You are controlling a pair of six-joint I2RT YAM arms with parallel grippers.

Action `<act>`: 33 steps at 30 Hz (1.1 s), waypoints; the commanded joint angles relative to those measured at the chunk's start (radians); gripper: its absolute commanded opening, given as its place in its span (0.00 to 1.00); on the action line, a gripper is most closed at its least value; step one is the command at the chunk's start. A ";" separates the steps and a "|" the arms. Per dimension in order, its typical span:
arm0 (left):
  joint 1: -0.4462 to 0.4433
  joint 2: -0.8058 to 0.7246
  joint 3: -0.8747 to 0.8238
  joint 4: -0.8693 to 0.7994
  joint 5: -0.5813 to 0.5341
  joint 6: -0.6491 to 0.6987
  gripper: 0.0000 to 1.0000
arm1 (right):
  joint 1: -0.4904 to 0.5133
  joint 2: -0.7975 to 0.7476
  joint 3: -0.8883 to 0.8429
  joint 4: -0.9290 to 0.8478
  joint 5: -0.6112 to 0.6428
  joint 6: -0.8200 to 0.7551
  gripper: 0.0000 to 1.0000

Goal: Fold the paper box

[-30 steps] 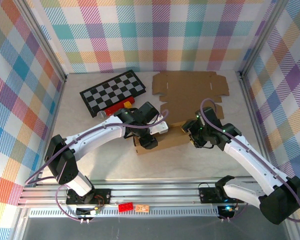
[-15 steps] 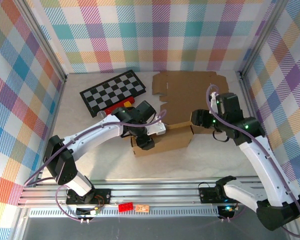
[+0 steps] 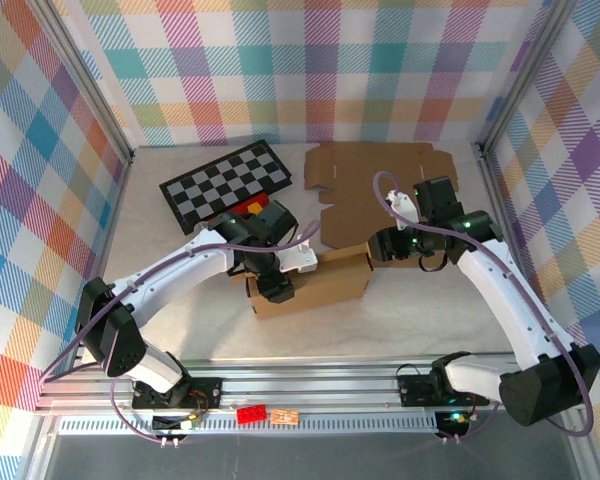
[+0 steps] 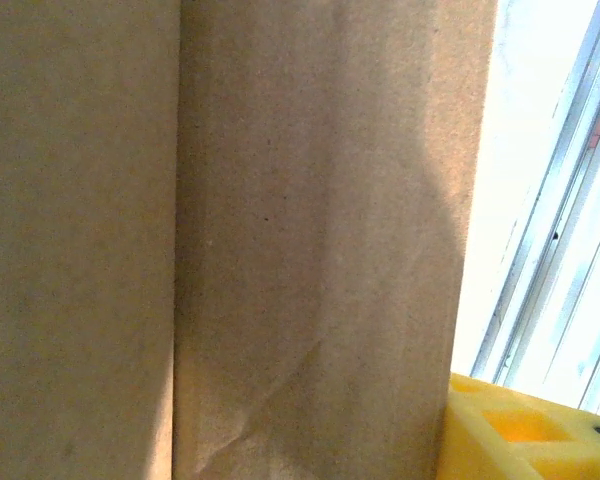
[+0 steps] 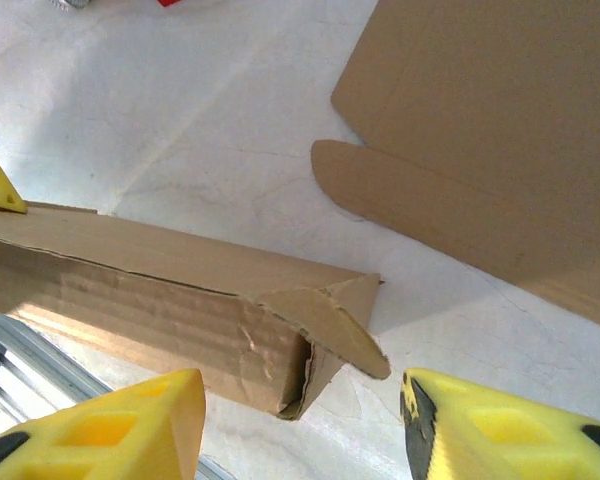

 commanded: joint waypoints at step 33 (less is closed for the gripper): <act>0.014 -0.006 0.005 -0.007 0.014 -0.001 0.59 | -0.003 0.086 -0.004 0.021 -0.051 -0.027 0.18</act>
